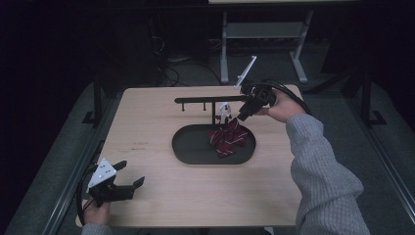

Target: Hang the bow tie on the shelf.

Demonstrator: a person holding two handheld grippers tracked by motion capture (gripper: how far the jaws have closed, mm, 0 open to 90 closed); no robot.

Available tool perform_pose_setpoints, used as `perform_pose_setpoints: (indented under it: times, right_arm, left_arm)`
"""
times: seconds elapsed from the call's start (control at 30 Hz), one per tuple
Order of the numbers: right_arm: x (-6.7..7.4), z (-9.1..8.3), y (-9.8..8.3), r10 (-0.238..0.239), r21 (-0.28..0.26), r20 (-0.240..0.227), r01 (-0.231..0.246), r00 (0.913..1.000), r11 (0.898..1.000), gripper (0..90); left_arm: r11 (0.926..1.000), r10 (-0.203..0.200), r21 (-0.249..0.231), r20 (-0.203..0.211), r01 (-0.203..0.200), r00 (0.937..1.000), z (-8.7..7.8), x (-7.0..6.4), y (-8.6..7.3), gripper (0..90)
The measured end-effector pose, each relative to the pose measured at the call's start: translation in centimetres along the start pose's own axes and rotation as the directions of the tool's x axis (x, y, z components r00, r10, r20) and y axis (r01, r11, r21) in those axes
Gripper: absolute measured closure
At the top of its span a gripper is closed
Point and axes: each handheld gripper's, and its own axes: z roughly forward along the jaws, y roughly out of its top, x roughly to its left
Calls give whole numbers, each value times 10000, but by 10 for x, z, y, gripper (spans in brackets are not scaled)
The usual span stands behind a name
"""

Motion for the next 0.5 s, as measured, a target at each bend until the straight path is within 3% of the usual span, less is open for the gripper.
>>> perform_pose_setpoints:
  times: [0.5]
  right_arm:
    - [9, 3, -17, 60, -208, 30, -59, 10000, 9998, 603]
  left_arm:
    - [10000, 6, 15, 11, -6, 10000, 0, -1, 0, 131]
